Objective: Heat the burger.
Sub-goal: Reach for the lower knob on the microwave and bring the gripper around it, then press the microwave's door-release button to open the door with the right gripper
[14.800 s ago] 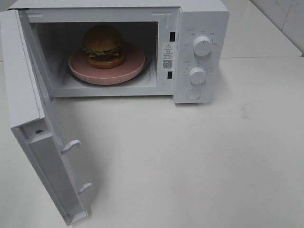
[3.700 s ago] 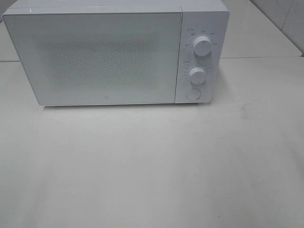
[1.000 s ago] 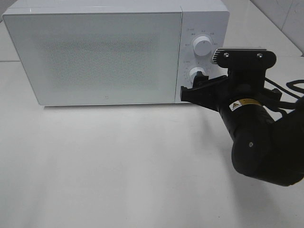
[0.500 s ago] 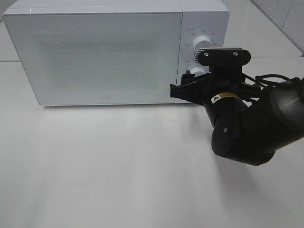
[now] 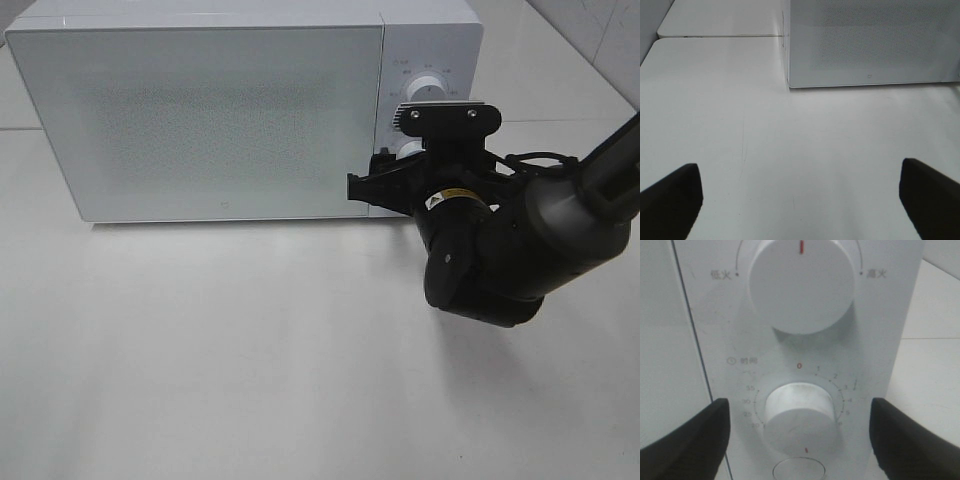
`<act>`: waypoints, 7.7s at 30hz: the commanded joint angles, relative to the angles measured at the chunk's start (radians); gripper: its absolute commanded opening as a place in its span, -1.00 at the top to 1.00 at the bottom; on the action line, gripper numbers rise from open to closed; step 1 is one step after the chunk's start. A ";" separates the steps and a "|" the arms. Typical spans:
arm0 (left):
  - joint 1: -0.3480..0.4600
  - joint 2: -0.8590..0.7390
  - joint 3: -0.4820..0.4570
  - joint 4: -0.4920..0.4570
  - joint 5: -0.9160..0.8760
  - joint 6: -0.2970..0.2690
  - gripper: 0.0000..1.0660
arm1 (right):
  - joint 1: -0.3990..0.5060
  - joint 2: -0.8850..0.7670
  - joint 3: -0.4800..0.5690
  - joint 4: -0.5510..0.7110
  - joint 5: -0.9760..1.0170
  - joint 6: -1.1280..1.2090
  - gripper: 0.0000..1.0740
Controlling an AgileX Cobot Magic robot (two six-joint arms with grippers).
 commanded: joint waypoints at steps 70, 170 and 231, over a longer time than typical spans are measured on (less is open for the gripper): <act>0.003 -0.021 0.001 -0.004 -0.003 0.001 -0.88 | -0.018 0.023 -0.066 -0.295 -0.001 1.681 0.96; 0.003 -0.021 0.001 -0.004 -0.003 0.001 -0.88 | -0.018 -0.942 0.143 -0.536 1.768 0.197 -0.40; 0.003 -0.020 0.001 -0.004 -0.003 0.001 -0.88 | -0.547 -2.094 0.281 -0.792 2.179 0.310 -0.40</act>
